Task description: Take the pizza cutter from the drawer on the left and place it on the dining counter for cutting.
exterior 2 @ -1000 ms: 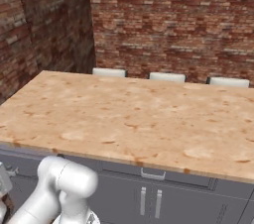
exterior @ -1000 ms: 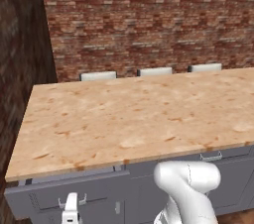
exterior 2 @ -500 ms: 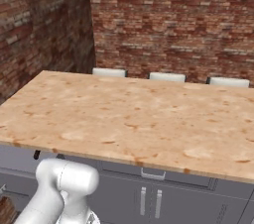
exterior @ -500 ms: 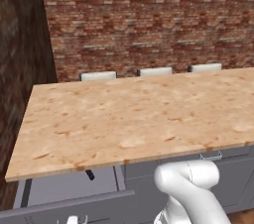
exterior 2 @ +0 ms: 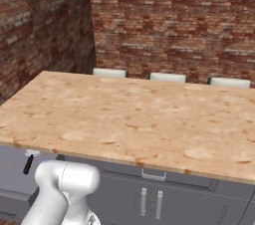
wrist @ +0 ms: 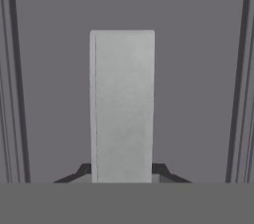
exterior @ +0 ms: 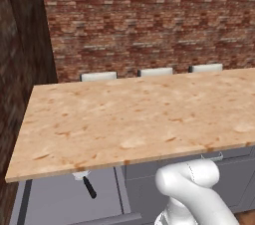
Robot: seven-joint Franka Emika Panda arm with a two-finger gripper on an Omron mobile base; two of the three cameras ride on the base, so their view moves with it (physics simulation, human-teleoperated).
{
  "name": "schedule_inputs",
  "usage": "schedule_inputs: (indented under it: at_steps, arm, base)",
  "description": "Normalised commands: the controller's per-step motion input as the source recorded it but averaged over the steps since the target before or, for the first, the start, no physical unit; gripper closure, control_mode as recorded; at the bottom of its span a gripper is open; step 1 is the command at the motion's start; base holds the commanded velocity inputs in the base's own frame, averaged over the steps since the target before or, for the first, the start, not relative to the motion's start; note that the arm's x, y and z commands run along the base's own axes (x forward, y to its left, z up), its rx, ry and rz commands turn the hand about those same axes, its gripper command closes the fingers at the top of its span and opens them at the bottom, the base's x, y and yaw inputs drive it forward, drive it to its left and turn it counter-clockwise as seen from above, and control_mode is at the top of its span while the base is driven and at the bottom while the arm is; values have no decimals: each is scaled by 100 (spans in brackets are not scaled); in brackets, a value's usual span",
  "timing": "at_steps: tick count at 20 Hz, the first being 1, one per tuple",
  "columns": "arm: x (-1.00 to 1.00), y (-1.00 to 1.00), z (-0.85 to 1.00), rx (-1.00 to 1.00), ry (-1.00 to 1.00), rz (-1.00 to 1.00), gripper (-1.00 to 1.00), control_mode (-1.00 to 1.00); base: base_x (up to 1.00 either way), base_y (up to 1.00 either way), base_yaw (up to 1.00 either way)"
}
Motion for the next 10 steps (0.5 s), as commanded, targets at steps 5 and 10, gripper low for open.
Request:
schedule_inputs:
  at_steps: [5, 10]
  arm:
    - [-58, 0, 0, 0, 0, 0, 100, -100]
    - [-47, 0, 0, 0, 0, 0, 100, -100]
  base:
    - [0, 0, 0]
    - [0, 0, 0]
